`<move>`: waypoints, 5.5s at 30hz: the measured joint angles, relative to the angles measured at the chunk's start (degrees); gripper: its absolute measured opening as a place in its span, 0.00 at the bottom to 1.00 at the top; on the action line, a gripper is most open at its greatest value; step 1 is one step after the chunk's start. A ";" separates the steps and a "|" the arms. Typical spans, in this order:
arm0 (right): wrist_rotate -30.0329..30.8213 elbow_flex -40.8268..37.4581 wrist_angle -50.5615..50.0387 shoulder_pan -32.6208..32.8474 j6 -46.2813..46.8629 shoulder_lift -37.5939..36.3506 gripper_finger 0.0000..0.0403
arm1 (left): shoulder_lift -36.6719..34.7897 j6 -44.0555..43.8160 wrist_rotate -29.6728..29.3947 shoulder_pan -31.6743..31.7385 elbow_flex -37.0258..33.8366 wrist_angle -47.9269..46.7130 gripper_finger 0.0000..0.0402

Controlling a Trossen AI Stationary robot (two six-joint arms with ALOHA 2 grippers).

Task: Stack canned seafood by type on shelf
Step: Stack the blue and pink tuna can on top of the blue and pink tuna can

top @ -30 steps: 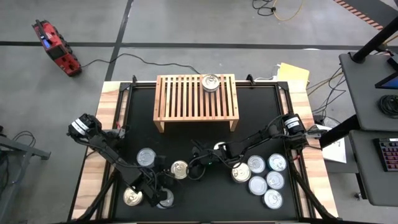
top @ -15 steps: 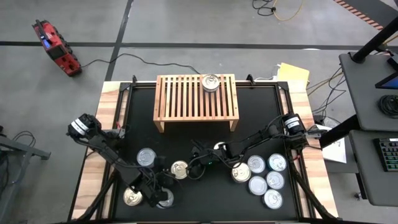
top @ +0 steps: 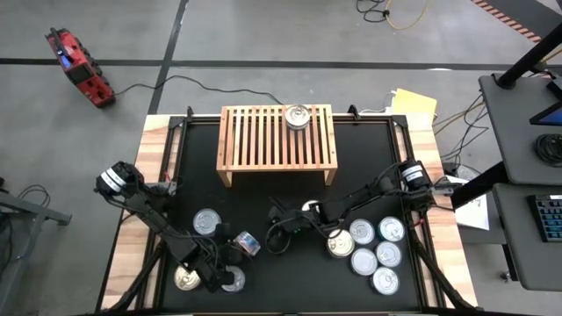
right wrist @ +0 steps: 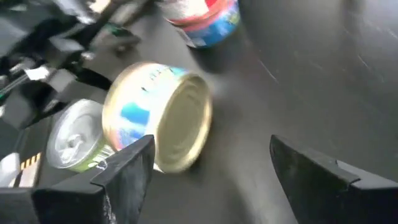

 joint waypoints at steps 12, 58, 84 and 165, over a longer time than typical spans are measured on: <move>4.09 0.92 0.93 3.72 -9.29 0.00 0.74 | -0.02 3.49 -4.93 0.16 -0.02 4.36 0.00; 17.62 7.26 -18.92 5.23 -19.10 0.62 0.47 | 4.17 10.64 -7.31 1.57 1.69 11.53 0.00; 17.57 -21.62 -5.04 5.09 -15.82 -30.76 0.47 | 0.15 26.88 -22.43 1.93 9.15 -0.94 0.24; 2.68 -26.10 34.45 1.62 -29.97 -16.49 0.54 | -10.40 32.40 8.91 21.40 -16.72 64.05 0.42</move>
